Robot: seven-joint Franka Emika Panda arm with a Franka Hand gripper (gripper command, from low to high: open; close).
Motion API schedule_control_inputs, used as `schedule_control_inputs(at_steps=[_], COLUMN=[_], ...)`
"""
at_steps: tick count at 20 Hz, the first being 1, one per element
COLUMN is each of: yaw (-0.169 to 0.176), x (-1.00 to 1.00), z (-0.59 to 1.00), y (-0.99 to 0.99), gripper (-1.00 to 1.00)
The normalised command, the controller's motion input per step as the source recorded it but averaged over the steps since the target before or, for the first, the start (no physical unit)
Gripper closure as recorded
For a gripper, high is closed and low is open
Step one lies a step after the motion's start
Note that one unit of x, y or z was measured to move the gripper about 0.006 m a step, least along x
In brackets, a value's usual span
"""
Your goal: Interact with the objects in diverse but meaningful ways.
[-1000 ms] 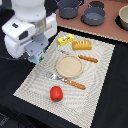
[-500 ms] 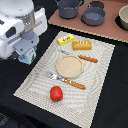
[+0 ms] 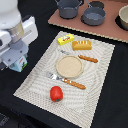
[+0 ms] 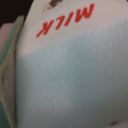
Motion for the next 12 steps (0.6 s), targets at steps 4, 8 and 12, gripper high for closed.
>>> schedule_control_inputs(at_steps=[4, 8, 12], yaw=[0.0, 0.0, 0.013], x=[-0.48, 0.02, 0.31], z=[-0.4, 0.03, 0.41], y=[-0.43, 0.07, 0.13], gripper=[1.0, -1.0, -1.0])
